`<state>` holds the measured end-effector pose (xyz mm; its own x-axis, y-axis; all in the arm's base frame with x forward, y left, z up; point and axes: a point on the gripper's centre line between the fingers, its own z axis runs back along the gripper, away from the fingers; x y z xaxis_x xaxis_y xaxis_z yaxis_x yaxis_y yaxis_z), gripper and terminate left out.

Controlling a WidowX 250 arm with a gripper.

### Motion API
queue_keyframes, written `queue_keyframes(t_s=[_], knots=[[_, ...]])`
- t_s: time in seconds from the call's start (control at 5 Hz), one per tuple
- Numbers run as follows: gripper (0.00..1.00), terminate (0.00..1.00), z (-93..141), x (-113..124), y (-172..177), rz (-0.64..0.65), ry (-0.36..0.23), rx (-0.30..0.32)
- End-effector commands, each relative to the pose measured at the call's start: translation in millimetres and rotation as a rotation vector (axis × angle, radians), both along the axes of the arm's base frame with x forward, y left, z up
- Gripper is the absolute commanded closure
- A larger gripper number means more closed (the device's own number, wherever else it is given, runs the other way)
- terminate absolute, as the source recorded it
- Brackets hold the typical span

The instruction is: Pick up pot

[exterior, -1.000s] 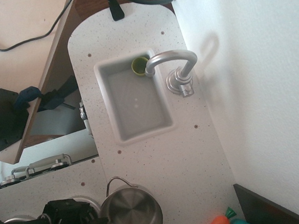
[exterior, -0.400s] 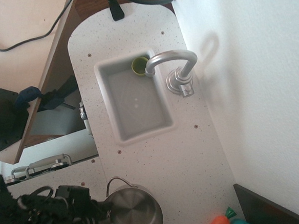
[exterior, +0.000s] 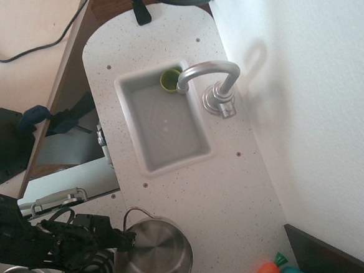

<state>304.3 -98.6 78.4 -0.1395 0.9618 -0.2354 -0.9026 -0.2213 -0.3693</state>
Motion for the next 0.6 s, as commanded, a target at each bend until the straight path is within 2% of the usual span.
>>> queue_keyframes(t_s=[0.0, 0.4], knots=[[0.0, 0.0, -1.8, -2.0, 0.9, 0.003, 0.011, 0.002], [0.0, 0.0, -4.5, -6.8, -0.2, -0.003, 0.009, 0.018]])
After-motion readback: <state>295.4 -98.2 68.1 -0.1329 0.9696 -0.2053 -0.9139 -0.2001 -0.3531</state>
